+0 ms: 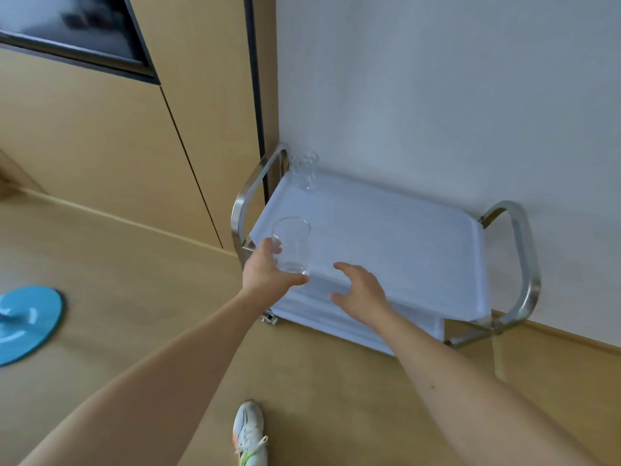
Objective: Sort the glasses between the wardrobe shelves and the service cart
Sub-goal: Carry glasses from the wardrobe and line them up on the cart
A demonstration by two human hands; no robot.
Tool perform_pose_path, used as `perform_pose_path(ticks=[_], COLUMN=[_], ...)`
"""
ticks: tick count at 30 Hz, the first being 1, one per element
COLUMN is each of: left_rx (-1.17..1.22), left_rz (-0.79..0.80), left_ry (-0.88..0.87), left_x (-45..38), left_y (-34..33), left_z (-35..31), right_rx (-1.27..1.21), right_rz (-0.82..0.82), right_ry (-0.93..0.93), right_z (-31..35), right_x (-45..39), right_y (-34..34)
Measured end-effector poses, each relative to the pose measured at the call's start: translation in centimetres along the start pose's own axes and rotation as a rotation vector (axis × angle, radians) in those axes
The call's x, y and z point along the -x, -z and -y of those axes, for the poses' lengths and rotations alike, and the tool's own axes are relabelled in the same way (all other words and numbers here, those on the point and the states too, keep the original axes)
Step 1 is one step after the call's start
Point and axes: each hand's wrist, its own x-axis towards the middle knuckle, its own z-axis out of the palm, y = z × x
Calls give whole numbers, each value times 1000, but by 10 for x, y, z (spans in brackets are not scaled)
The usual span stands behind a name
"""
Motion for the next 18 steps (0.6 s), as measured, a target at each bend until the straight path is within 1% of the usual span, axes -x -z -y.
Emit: perform_pose_path(ticks=[6, 10, 14, 18], left_rx=[12, -13, -16, -26], left_rz=[-70, -88, -77, -57], left_ry=[65, 74, 129, 143], left_x=[43, 62, 54, 29], left_y=[-33, -58, -79, -103], left_z=[23, 53, 87, 133], right_rx=[-15, -3, 17, 2], right_rz=[66, 97, 115, 90], right_ry=[-3, -13, -29, -38], right_z=[-45, -64, -79, -98], right_x=[24, 29, 14, -12], right_y=[-34, -61, -94, -136])
